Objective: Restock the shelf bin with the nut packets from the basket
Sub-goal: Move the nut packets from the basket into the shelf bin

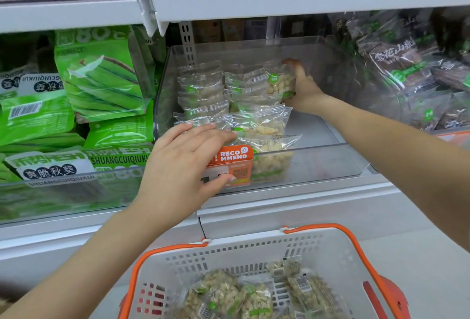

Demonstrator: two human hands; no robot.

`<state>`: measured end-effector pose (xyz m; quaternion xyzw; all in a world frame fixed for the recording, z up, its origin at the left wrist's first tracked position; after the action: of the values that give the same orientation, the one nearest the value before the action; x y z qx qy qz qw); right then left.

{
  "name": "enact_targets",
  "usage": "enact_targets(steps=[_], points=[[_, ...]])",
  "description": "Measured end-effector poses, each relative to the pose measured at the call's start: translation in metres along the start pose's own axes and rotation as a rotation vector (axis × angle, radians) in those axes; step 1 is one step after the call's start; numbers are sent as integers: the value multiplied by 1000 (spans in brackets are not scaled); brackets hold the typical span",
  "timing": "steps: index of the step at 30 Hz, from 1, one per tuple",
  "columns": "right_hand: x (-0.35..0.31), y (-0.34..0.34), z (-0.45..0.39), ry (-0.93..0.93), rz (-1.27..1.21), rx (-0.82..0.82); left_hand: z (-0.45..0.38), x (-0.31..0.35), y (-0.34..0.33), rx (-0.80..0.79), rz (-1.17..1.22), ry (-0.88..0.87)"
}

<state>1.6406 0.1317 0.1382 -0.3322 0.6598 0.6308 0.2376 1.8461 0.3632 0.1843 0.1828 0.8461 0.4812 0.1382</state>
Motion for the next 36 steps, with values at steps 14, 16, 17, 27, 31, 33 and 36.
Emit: enact_targets(steps=[14,16,17,27,31,33,36], points=[[3,-6,-7,-80,68,57,0,-1,-1,4,-1,9],[2,-8,-9,-66,59,26,1,-1,-1,2,-5,10],[2,-9,-9,-58,50,0,1,-1,-1,1,-9,11],[1,1,-5,-7,-109,-7,1,-1,-1,7,-14,-6],[3,-5,-7,4,36,-78,2,-1,0,18,-12,-13],[4,-2,-7,-17,117,-50,1,-1,-1,19,-4,-12],[-2,7,2,-56,71,-24,3,-2,0,-1,10,14]])
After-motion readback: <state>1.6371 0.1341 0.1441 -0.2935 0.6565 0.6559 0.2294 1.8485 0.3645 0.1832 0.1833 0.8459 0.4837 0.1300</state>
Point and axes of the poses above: each hand's wrist, its own z-axis away from the middle knuckle, its own y-axis out of the back of the hand, x = y × z, the point moved 8 cm from there along -z, towards the middle knuckle, and after that the axes turned 3 degrees about -z, right-handed, at the moved point
